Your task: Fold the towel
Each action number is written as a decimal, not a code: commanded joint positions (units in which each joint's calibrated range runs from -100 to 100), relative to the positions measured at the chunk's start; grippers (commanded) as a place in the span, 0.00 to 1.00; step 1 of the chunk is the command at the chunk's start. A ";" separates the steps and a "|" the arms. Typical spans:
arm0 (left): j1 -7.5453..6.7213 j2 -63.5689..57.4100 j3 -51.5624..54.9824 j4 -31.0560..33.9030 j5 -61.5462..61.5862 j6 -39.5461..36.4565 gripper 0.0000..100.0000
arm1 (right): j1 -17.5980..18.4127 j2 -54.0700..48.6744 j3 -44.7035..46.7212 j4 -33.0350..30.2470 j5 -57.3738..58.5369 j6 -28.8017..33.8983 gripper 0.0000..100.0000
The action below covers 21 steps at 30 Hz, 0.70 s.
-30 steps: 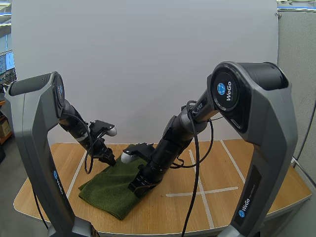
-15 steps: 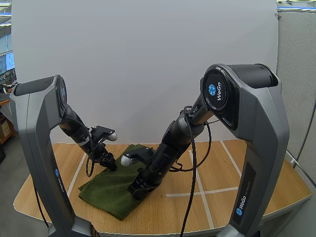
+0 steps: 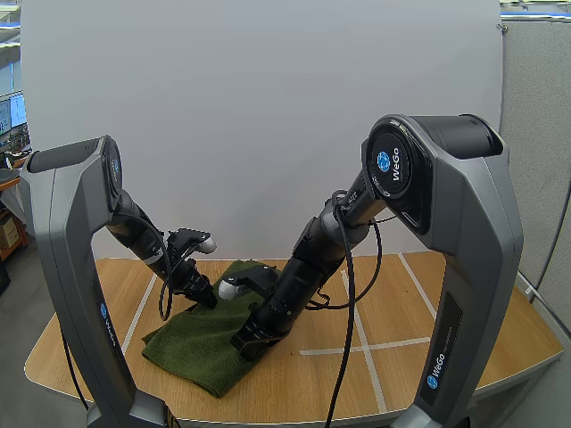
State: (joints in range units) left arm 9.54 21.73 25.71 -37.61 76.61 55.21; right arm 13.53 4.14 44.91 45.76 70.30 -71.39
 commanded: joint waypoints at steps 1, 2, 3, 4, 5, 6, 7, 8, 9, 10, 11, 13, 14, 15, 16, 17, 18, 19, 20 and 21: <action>-0.26 -0.79 -0.36 -0.51 3.61 0.24 0.61 | 0.08 0.06 0.32 -0.15 0.96 -0.63 0.00; -0.26 -1.06 -0.36 -0.51 4.21 0.24 0.61 | 0.08 0.06 0.32 -0.15 0.96 -0.63 0.00; -0.26 -1.57 -0.36 -0.51 4.80 0.24 0.61 | 0.08 0.06 0.32 -0.15 0.96 -0.63 0.00; -0.26 -2.26 -0.36 -0.51 4.80 0.24 0.61 | 0.08 0.06 0.32 -0.15 0.96 -0.63 0.00; -0.26 -2.63 -0.36 -0.36 4.80 0.24 0.61 | 0.08 0.06 0.32 -0.15 0.96 -0.63 0.00; -0.26 -3.04 -0.36 -0.05 5.54 0.24 0.61 | 0.08 0.06 0.32 -0.15 0.96 -0.63 0.00; -0.26 -3.17 -0.36 0.15 6.69 0.24 0.61 | 0.08 0.06 0.32 -0.15 0.96 -0.63 0.00; -0.26 -3.17 -0.36 0.18 7.75 0.24 0.61 | 0.08 0.06 0.32 -0.15 0.96 -0.63 0.00; -0.26 -3.17 -0.36 0.18 8.42 0.24 0.61 | 0.08 0.06 0.32 -0.15 0.96 -0.63 0.00; -0.26 -3.17 -0.36 0.18 8.77 0.11 0.61 | 0.08 0.06 0.32 -0.25 0.96 -0.63 0.00; -0.26 -3.17 -0.36 0.18 8.77 0.11 0.61 | 0.08 0.06 0.32 -0.25 0.96 -0.63 0.00; -0.26 -3.17 -0.36 0.18 9.14 0.13 0.61 | 0.08 0.06 0.32 -0.25 0.96 -0.63 0.00; -0.26 -3.29 -0.36 0.18 9.71 0.13 0.61 | 0.08 0.06 0.32 -0.36 0.96 -0.63 0.00; -0.26 -3.29 -0.36 0.28 10.14 0.13 0.61 | 0.08 0.06 0.32 -0.36 0.96 -0.63 0.00; -0.26 -3.29 -0.36 0.28 10.60 0.13 0.61 | 0.08 0.06 0.32 -0.36 0.96 -0.63 0.00; -0.26 -3.29 -0.36 0.28 10.84 0.13 0.61 | 0.08 0.06 0.32 -0.36 0.96 -0.63 0.00; -0.26 -3.29 -0.36 0.28 11.40 0.13 0.61 | 0.08 0.06 0.32 -0.36 0.96 -0.63 0.00; -0.26 -3.41 -0.36 0.28 11.37 0.13 0.61 | 0.08 0.06 0.32 -0.36 0.96 -0.63 0.00; -0.26 -3.42 -0.36 0.39 11.37 0.13 0.61 | 0.08 0.06 0.32 -0.36 0.96 -0.63 0.00; -0.26 -3.56 -0.36 0.39 11.59 0.13 0.61 | 0.08 0.06 0.32 -0.36 0.96 -0.63 0.00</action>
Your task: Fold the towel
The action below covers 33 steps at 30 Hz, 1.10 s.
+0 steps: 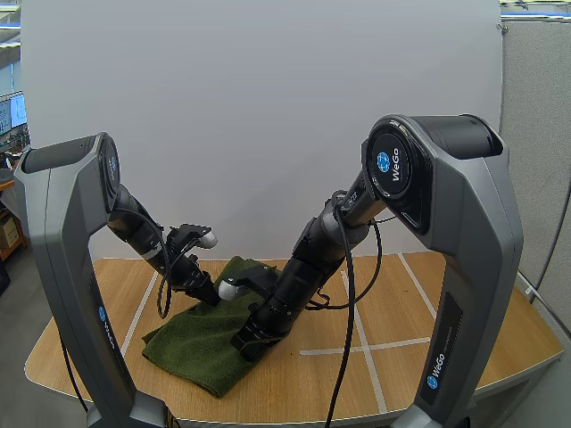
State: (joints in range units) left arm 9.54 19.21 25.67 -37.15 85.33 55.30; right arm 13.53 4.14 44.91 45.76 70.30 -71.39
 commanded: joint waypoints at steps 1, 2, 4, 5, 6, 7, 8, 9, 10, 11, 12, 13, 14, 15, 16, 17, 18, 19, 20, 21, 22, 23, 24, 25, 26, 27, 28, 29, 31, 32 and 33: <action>-0.26 -1.33 -0.32 -0.07 3.04 0.05 0.61 | 0.08 0.06 0.32 -0.36 0.96 -0.63 0.00; -0.26 -1.63 -0.32 -0.07 3.04 0.05 0.61 | 0.08 0.06 0.32 -0.36 0.96 -0.63 0.00; -0.26 -2.73 -0.32 -0.07 2.78 0.05 0.61 | 0.08 0.06 0.32 -0.36 0.96 -0.63 0.00; -0.26 -3.35 -0.32 -0.07 2.41 0.22 0.61 | 0.08 0.06 0.32 -0.36 0.96 -0.63 0.00; -0.26 -3.62 -0.32 -0.07 1.94 0.33 0.61 | 0.08 0.06 0.32 -0.48 0.96 -0.63 0.00; -0.26 -3.94 -0.32 -0.07 1.75 0.33 0.61 | 0.08 0.06 0.32 -0.48 0.96 -0.63 0.00; -0.26 -3.94 -0.32 -0.07 1.75 0.42 0.61 | 0.08 0.06 0.32 -0.48 0.96 -0.63 0.00; -0.26 -3.94 -0.32 0.04 1.75 0.41 0.61 | 0.08 0.06 0.32 -0.48 0.96 -0.63 0.00; -0.26 -3.51 -0.17 0.05 1.75 0.41 0.61 | 0.08 0.06 0.32 -0.51 1.13 -0.63 0.00; -0.26 -3.09 0.00 0.05 1.75 0.41 0.61 | 0.08 0.06 0.32 -0.51 1.41 -0.63 0.00; -0.26 -2.57 0.00 0.05 1.75 0.53 0.61 | 0.08 0.06 0.32 -0.51 1.67 -0.63 0.00; -0.26 -1.92 0.00 0.05 1.75 0.53 0.61 | 0.08 0.06 0.32 -0.51 2.17 -0.63 0.00; -0.26 -1.35 0.00 0.05 1.75 0.53 0.61 | 0.08 0.06 0.32 -0.51 2.51 -0.63 0.00; -0.26 -1.19 0.00 0.05 1.75 0.53 0.61 | 0.08 0.06 0.32 -0.62 2.53 -0.63 0.00; -0.26 -0.69 0.00 0.05 1.75 0.71 0.61 | 0.08 0.06 0.32 -0.77 2.53 -0.53 0.00; -0.26 -0.70 0.00 0.05 0.91 0.97 0.61 | 0.08 0.06 0.32 -0.94 2.53 -0.53 0.00; -0.26 -0.70 0.00 0.05 -1.06 1.19 0.61 | 0.08 0.06 0.32 -1.04 2.53 -0.53 0.00; -0.26 -0.81 0.00 0.05 -3.59 1.19 0.61 | 0.08 0.06 0.32 -1.04 2.53 -0.53 0.00; -0.26 -0.82 0.00 0.05 -6.25 1.19 0.61 | 0.08 0.06 0.32 -1.04 2.53 -0.53 0.00; -0.26 -0.82 0.00 0.16 -8.32 1.19 0.61 | 0.08 0.06 0.32 -1.04 2.53 -0.53 0.00; -0.26 -0.68 0.00 0.16 -8.93 1.19 0.61 | 0.08 0.06 0.32 -1.04 2.53 -0.53 0.00; -0.26 -0.68 0.00 0.16 -8.89 1.19 0.61 | 0.08 0.06 0.32 -1.04 2.53 -0.53 0.00; -0.26 -0.68 0.00 0.16 -8.89 1.29 0.61 | 0.08 0.06 0.32 -1.04 2.53 -0.53 0.00; -0.26 -0.68 0.00 0.16 -9.76 1.56 0.61 | 0.08 0.06 0.32 -1.04 2.53 -0.53 0.00; -0.26 -0.68 0.00 0.16 -10.94 1.56 0.61 | 0.08 0.06 0.32 -1.04 2.53 -0.53 0.00; -0.26 -0.68 0.00 0.16 -12.10 1.56 0.61 | 0.08 0.06 0.32 -1.04 2.53 -0.53 0.00; -0.26 -0.68 0.00 0.16 -12.16 1.56 0.61 | 0.08 0.06 0.32 -1.04 2.53 -0.53 0.00; -0.26 -0.68 0.00 0.16 -12.16 1.56 0.61 | 0.08 0.06 0.32 -1.04 2.70 -0.53 0.00; -0.26 -0.57 0.00 0.16 -11.95 1.88 0.61 | 0.08 0.06 0.32 -1.04 2.70 -0.53 0.00; -0.26 -0.41 0.00 0.16 -11.95 1.88 0.61 | 0.08 0.06 0.32 -1.04 2.70 -0.53 0.00; -0.26 -0.10 0.00 0.16 -12.16 2.04 0.61 | 0.08 0.06 0.32 -1.04 2.70 -0.53 0.00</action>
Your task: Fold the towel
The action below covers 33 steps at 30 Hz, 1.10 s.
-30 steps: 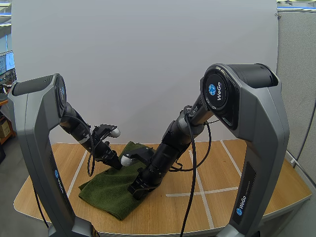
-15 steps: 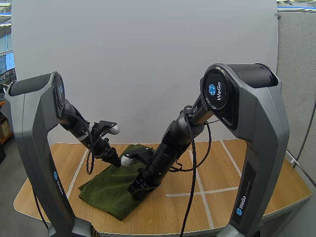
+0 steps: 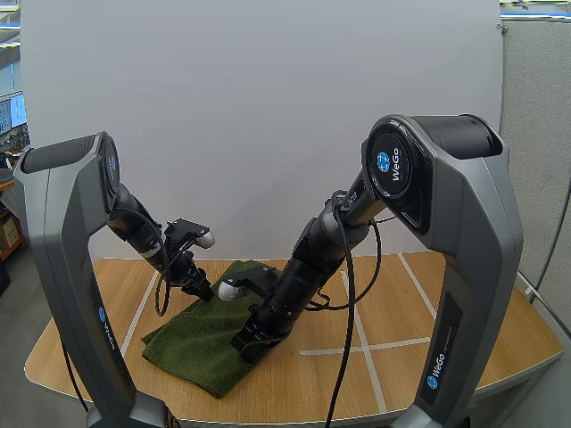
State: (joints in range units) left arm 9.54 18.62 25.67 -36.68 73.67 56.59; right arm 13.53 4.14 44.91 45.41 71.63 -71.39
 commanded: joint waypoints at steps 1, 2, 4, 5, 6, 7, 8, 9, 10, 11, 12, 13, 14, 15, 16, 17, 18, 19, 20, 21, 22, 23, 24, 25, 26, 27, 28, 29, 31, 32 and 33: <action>-0.26 1.06 0.00 -0.32 -0.50 0.82 0.61 | 0.08 0.06 0.32 -0.69 1.36 -0.53 0.00; -0.26 1.88 0.00 -0.32 -0.50 0.85 0.61 | 0.08 0.06 0.32 -0.69 1.36 -0.53 0.00; -0.26 3.15 0.00 -0.32 -0.34 0.85 0.61 | 0.08 0.06 0.32 -0.69 1.36 -0.53 0.00; -0.26 3.54 0.00 -0.32 -0.34 0.85 0.61 | 0.08 0.06 0.32 -0.69 1.36 -0.53 0.00; -0.26 3.67 0.00 -0.45 -0.13 0.85 0.61 | 0.08 0.06 0.32 -0.69 1.36 -0.53 0.00; -0.26 3.67 0.00 -0.85 1.05 0.85 0.61 | 0.08 0.06 0.32 -0.69 1.36 -0.53 0.00; -0.26 3.67 0.00 -1.27 2.33 0.97 0.61 | 0.08 0.06 0.32 -0.69 1.36 -0.53 0.00; -0.26 3.67 -0.41 -1.54 3.59 0.97 0.61 | 0.08 0.06 0.32 -0.69 1.36 -0.53 0.00; -0.26 3.67 -0.62 -1.94 5.76 0.97 0.61 | 0.08 0.06 0.32 -0.69 1.36 -0.53 0.00; -0.26 3.67 -0.87 -2.06 6.65 0.97 0.61 | 0.08 0.06 0.32 -0.69 1.36 -0.53 0.00; -0.26 3.67 -0.91 -2.31 7.50 0.97 0.61 | 0.08 0.06 0.32 -0.69 1.36 -0.53 0.00; -0.26 3.67 -0.91 -2.47 7.87 0.97 0.61 | 0.08 0.06 0.32 -0.69 1.36 -0.53 0.00; -0.26 3.67 -0.91 -2.47 8.84 0.97 0.61 | 0.08 0.06 0.32 -0.69 1.36 -0.53 0.00; -0.26 3.67 -0.91 -2.47 9.66 0.97 0.61 | 0.08 0.06 0.32 -0.69 1.36 -0.53 0.00; -0.26 3.67 -0.91 -2.47 9.66 0.97 0.61 | 0.08 0.06 0.32 -0.69 1.36 -0.53 0.00; -0.26 3.67 -0.91 -2.47 9.66 0.97 0.61 | 0.08 0.06 0.32 -0.69 1.36 -0.53 0.00; -0.26 3.67 -0.91 -2.47 9.66 0.97 0.61 | 0.08 0.06 0.32 -0.69 1.36 -0.53 0.00; -0.26 3.67 -0.91 -2.47 9.66 0.97 0.61 | 0.08 0.06 0.32 -0.69 1.36 -0.53 0.00; -0.26 3.67 -0.91 -2.47 9.66 0.97 0.61 | 0.08 0.06 0.32 -0.69 1.36 -0.53 0.00; -0.26 3.67 -0.91 -2.47 9.86 0.97 0.61 | 0.08 0.06 0.32 -0.69 1.36 -0.53 0.00; -0.26 3.67 -0.91 -2.47 9.86 0.97 0.61 | 0.08 0.06 0.32 -0.69 1.36 -0.53 0.00; -0.26 3.67 -0.91 -2.47 9.86 0.97 0.61 | 0.08 0.06 0.32 -0.69 1.36 -0.53 0.00; -0.26 3.67 -0.91 -2.47 9.86 0.97 0.61 | 0.08 0.06 0.32 -0.69 1.36 -0.53 0.00; -0.26 3.56 -0.91 -2.47 9.83 0.97 0.61 | 0.08 0.06 0.32 -0.69 1.36 -0.53 0.00; -0.26 3.56 -1.07 -2.36 9.83 0.97 0.60 | 0.08 0.06 0.32 -0.69 1.36 -0.53 0.00; -0.26 3.56 -1.48 -2.02 9.83 0.97 0.59 | 0.08 0.06 0.32 -0.69 1.36 -0.53 0.00; -0.26 3.44 -1.81 -2.02 9.83 0.97 0.56 | 0.08 0.06 0.32 -0.69 1.36 -0.53 0.00; -0.26 3.44 -2.25 -1.86 10.08 0.68 0.53 | 0.08 0.06 0.32 -0.69 1.36 -0.53 0.00; -0.26 3.35 -3.77 -1.90 11.60 -0.20 0.41 | 0.08 0.06 0.32 -0.69 1.36 -0.53 0.00; -0.26 3.35 -4.34 -1.90 12.74 -0.20 0.36 | 0.08 0.06 0.32 -0.69 1.36 -0.53 0.00; -0.26 3.35 -4.91 -1.90 14.76 -0.20 0.28 | 0.08 0.06 0.32 -0.69 1.36 -0.53 0.00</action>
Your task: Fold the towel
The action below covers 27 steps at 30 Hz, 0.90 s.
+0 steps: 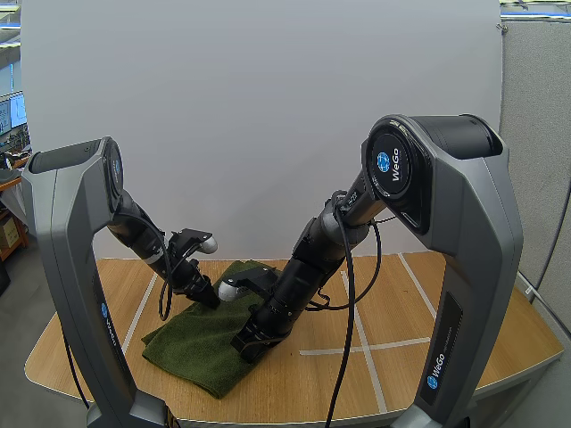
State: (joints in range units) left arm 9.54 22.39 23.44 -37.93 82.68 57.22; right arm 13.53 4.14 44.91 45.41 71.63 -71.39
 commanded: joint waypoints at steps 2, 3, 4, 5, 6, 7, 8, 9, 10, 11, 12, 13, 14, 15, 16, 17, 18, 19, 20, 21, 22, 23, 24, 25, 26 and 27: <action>-0.26 -0.42 -3.22 -0.64 7.51 -0.83 0.16 | 0.08 0.06 0.32 -0.82 1.34 -0.53 0.00; -0.26 -0.42 -3.22 -0.64 7.67 -0.83 0.09 | 0.08 0.06 0.32 -1.14 1.34 -0.53 0.00; -0.26 -0.42 -3.08 -0.64 7.88 -0.74 0.04 | 0.08 0.06 0.32 -1.14 1.34 -0.53 0.00; -0.26 -0.42 -3.08 -0.64 7.88 -0.73 0.01 | 0.08 0.06 0.32 -1.14 1.34 -0.53 0.00; -0.26 -0.28 -2.99 -0.56 8.12 -0.47 0.00 | 0.08 0.06 0.32 -1.11 1.54 -0.53 0.00; -0.26 -0.28 -2.99 -0.56 8.27 -0.38 0.00 | 0.08 0.06 0.32 -1.11 1.54 -0.53 0.00; -0.26 -0.28 -2.99 -0.56 8.07 -0.22 0.00 | 0.08 0.06 0.32 -1.11 1.54 -0.53 0.00; -0.26 -0.28 -2.99 -0.56 7.89 -0.01 0.00 | 0.08 0.06 0.32 -1.11 1.54 -0.53 0.00; -0.26 -0.28 -3.11 -0.56 6.71 0.10 0.00 | 0.08 0.06 0.32 -1.11 1.54 -0.53 0.00; -0.26 -0.28 -3.11 -0.56 4.77 0.10 0.00 | 0.08 0.06 0.32 -1.11 1.54 -0.53 0.00; -0.26 -0.28 -3.11 -0.56 1.74 0.10 0.00 | 0.08 0.06 0.32 -1.11 1.54 -0.53 0.00; -0.26 -0.28 -3.11 -0.56 -0.15 0.10 0.00 | 0.08 0.06 0.32 -1.24 1.54 -0.53 0.00; -0.26 -0.28 -3.11 -0.56 -1.76 0.10 0.00 | 0.08 0.06 0.32 -1.40 1.54 -0.53 0.00; -0.26 -0.28 -3.11 -0.68 -4.09 0.44 0.00 | 0.08 0.06 0.32 -1.52 1.54 -0.53 0.00; -0.26 -0.28 -3.11 -0.94 -4.96 0.76 0.00 | 0.08 0.06 0.32 -1.52 1.54 -0.53 0.00; -0.26 -0.28 -3.23 -1.10 -6.38 1.07 0.00 | 0.08 0.06 0.32 -1.52 1.54 -0.53 0.00; -0.26 -0.28 -3.50 -1.23 -7.28 1.07 0.00 | 0.08 0.06 0.32 -1.52 1.54 -0.53 0.00; -0.26 -0.28 -4.10 -1.23 -7.28 1.07 0.00 | 0.08 0.06 0.32 -1.52 1.54 -0.53 0.00; -0.26 -0.28 -4.56 -1.37 -7.28 1.07 0.00 | 0.08 0.06 0.32 -1.52 1.54 -0.53 0.00; -0.26 -0.28 -4.93 -2.00 -7.28 1.07 0.00 | 0.08 0.06 0.32 -1.52 1.54 -0.53 0.00; -0.26 -0.16 -5.18 -2.52 -7.28 1.07 0.00 | 0.08 0.06 0.32 -1.52 1.54 -0.53 0.00; -0.26 -0.16 -5.37 -3.08 -7.28 1.07 0.00 | 0.08 0.06 0.32 -1.52 1.54 -0.53 0.00; -0.26 -0.16 -5.37 -4.03 -7.28 1.07 0.00 | 0.08 0.06 0.32 -1.52 1.54 -0.53 0.00; -0.26 -0.07 -5.37 -4.77 -6.64 1.52 0.00 | 0.08 0.06 0.32 -1.52 1.54 -0.53 0.00; -0.26 -0.03 -5.37 -4.94 -6.21 1.52 0.00 | 0.08 0.06 0.32 -1.52 1.69 -0.53 0.00; -0.26 0.25 -5.37 -5.07 -5.68 1.52 0.00 | 0.08 0.06 0.32 -1.52 1.69 -0.53 0.00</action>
State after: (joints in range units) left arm 9.54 22.39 19.06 -38.56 76.24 57.78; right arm 13.53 4.14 44.91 44.80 71.81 -71.39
